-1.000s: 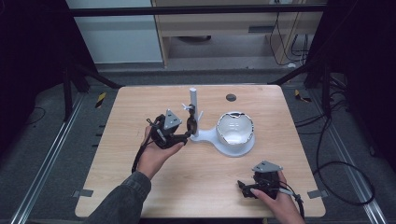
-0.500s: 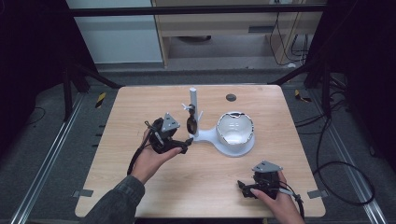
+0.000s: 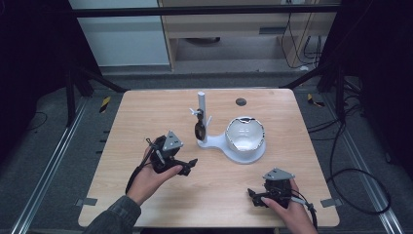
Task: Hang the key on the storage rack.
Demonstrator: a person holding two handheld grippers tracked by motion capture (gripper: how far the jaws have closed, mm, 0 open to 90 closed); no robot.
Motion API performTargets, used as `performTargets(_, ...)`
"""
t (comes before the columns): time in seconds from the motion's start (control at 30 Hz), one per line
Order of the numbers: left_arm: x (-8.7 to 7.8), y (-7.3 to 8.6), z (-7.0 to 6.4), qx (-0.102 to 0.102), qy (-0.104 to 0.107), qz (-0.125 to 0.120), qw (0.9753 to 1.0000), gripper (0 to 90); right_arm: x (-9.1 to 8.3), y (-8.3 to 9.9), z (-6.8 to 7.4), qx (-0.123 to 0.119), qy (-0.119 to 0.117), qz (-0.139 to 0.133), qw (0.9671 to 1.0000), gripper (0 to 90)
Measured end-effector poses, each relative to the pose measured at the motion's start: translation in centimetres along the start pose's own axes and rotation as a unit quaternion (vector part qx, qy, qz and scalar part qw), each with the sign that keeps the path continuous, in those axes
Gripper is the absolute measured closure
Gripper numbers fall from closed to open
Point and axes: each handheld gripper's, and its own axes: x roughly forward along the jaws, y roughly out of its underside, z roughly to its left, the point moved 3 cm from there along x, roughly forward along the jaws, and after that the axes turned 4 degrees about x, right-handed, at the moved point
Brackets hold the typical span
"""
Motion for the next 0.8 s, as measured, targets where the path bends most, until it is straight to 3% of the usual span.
performTargets(0.13,-0.3,1.4,0.0,0.005,0.001,0.013,0.9999,7.1,0.0,0.0,0.0,0.0,0.0,0.0,1.0,0.6)
performTargets(0.67,-1.4,6.4,1.7,-0.025,0.011,0.055,0.9981,7.1,-0.1,0.1,0.1,0.0,0.001,0.0,1.0,0.7)
performTargets(0.73,-1.5,6.5,1.8,-0.023,0.01,0.058,0.998,7.1,-0.1,0.1,0.1,0.0,0.001,0.0,1.0,0.7)
performTargets(0.8,-1.7,7.0,2.4,-0.033,0.003,0.056,0.9979,7.1,-0.1,0.1,0.1,0.0,0.001,0.0,1.0,0.7)
